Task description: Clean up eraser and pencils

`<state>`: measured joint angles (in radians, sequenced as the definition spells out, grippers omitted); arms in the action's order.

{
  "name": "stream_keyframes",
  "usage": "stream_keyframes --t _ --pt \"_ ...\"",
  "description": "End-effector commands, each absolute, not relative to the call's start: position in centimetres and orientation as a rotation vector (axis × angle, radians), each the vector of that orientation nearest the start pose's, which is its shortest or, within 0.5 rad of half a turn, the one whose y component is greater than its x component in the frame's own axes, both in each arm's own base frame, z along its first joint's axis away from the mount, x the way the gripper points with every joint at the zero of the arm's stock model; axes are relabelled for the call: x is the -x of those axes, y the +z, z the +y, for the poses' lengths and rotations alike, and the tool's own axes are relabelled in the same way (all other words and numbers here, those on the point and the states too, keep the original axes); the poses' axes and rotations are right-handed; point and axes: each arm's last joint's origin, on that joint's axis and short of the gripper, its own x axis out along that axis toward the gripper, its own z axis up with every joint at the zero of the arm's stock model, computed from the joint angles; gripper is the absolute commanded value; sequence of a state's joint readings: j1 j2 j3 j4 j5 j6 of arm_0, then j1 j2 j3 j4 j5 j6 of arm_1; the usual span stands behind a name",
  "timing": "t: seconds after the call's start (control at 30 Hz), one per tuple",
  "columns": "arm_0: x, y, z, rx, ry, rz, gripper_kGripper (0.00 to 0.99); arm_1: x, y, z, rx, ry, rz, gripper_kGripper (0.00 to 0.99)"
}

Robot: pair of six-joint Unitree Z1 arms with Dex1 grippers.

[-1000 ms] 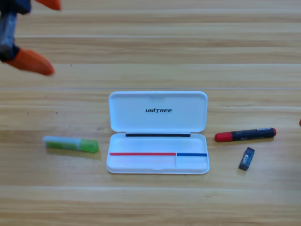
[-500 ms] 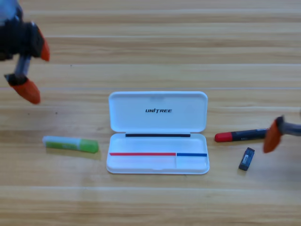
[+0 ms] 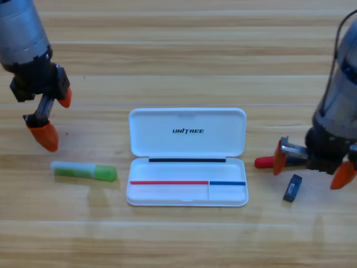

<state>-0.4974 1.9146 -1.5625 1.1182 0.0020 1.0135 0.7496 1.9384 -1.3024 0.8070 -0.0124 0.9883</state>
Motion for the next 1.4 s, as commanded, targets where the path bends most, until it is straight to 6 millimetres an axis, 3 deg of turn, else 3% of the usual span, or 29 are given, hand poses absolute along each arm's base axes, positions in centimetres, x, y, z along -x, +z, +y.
stream_keyframes --t 0.03,0.43,0.63,0.77,0.9,1.0,1.1,1.2,1.33,1.4 --pt "-31.8 26.0 -16.6 -1.124 -1.157 1.233 0.990 -26.8 19.1 25.4 -0.204 -0.166 1.481 0.917" --pt "-31.7 24.2 -16.6 -1.112 -1.163 1.246 0.990 -27.7 16.6 25.6 -0.181 -0.203 1.528 0.784" --pt "-31.9 23.6 -16.8 -1.100 -1.170 1.253 0.990 -27.6 16.3 25.5 -0.182 -0.193 1.552 0.371" --pt "-32.0 23.4 -16.8 -1.094 -1.167 1.259 0.990 -27.5 16.6 25.5 -0.180 -0.162 1.563 0.000" --pt "-32.0 23.1 -16.8 -1.091 -1.163 1.267 0.990 -27.5 17.8 25.6 -0.159 -0.086 1.568 0.000" --pt "-32.2 22.9 -16.9 -1.084 -1.157 1.272 0.990 -27.5 20.7 25.6 -0.068 0.038 1.550 0.000" --pt "-32.5 22.6 -17.1 -1.078 -1.146 1.264 0.990 -27.2 24.5 25.6 0.110 0.263 1.494 0.000" --pt "-32.7 22.2 -17.2 -1.074 -1.139 1.262 0.990 -26.6 26.9 25.8 0.386 0.557 1.455 0.000" --pt "-32.9 21.8 -17.4 -1.072 -1.130 1.251 0.990 -25.5 27.5 26.6 0.704 0.925 1.454 0.000" --pt "-32.8 21.4 -17.5 -1.075 -1.133 1.242 0.990 -25.2 27.2 27.2 0.812 1.029 1.435 0.000"
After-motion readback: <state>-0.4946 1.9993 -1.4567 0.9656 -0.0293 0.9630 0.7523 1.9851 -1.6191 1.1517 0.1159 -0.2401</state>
